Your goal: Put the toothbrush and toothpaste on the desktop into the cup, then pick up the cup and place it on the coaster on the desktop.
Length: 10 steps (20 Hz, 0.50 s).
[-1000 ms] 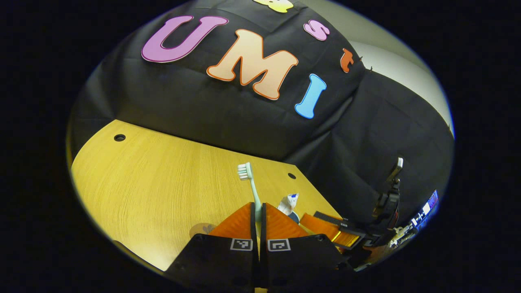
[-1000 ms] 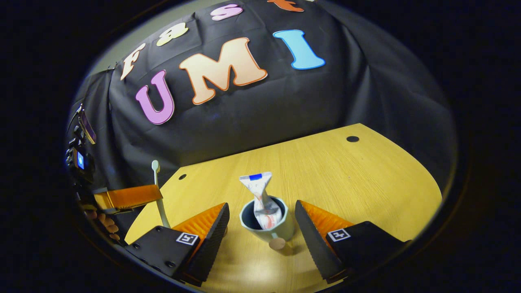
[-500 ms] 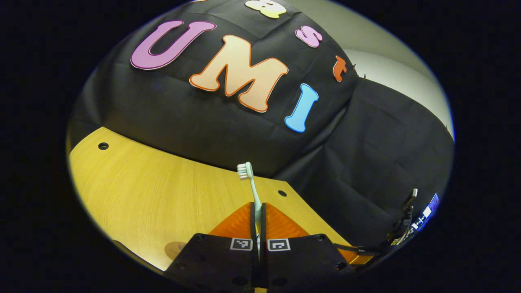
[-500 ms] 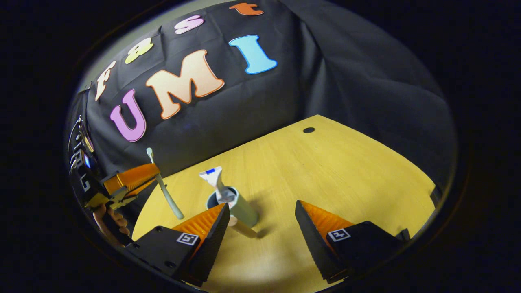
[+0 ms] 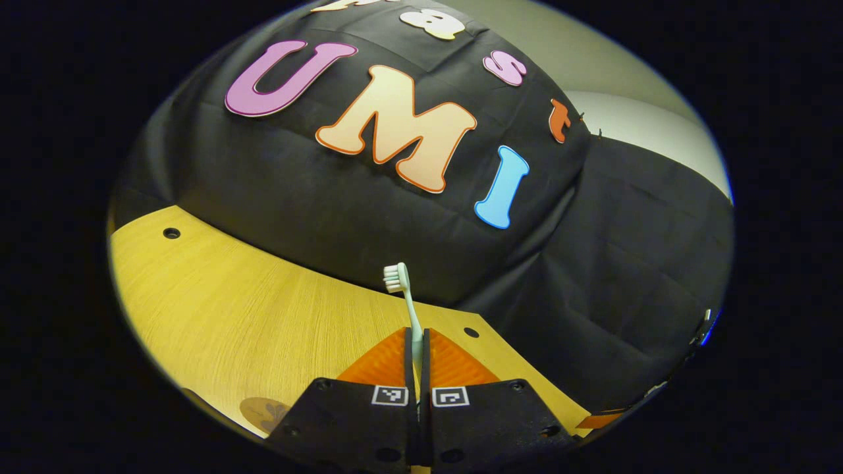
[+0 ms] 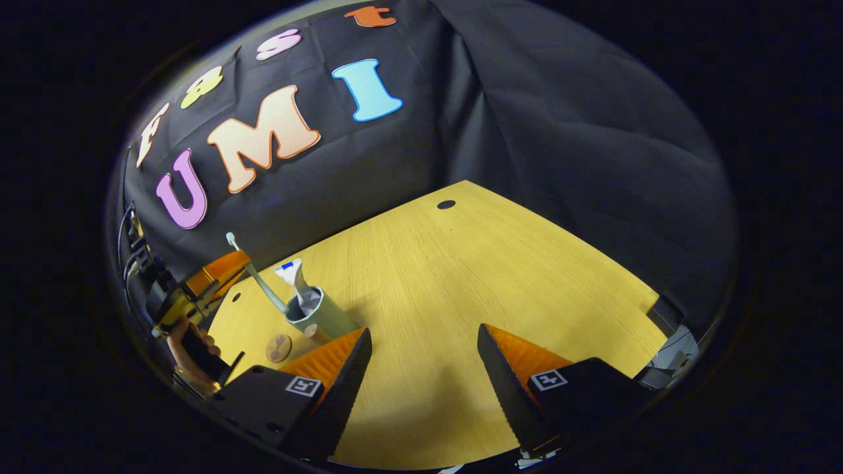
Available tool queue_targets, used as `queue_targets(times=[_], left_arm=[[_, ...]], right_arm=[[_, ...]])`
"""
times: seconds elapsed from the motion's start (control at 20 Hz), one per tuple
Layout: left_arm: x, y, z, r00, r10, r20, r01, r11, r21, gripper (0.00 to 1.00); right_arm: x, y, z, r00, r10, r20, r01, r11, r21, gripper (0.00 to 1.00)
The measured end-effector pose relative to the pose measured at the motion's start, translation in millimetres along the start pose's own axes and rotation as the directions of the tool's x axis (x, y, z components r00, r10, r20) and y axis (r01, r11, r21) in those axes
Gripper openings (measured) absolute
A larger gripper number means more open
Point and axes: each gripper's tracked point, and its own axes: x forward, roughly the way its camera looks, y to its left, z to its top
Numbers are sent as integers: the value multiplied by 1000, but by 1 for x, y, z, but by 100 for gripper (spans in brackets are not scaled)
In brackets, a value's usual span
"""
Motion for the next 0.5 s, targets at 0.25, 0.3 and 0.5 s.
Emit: queue_targets(times=[0.25,0.3,0.5], left_arm=[[-6,-4,-8,993,82,81,-86,995,47,0],[-7,-4,-11,990,106,94,-113,991,70,1],[-13,-9,-32,978,160,132,-172,982,82,0]], right_arm=[[-3,-23,9,998,57,-23,-58,997,-47,99],[-3,-29,11,997,69,-29,-71,996,-55,99],[-3,-47,21,991,127,-33,-129,989,-67,98]])
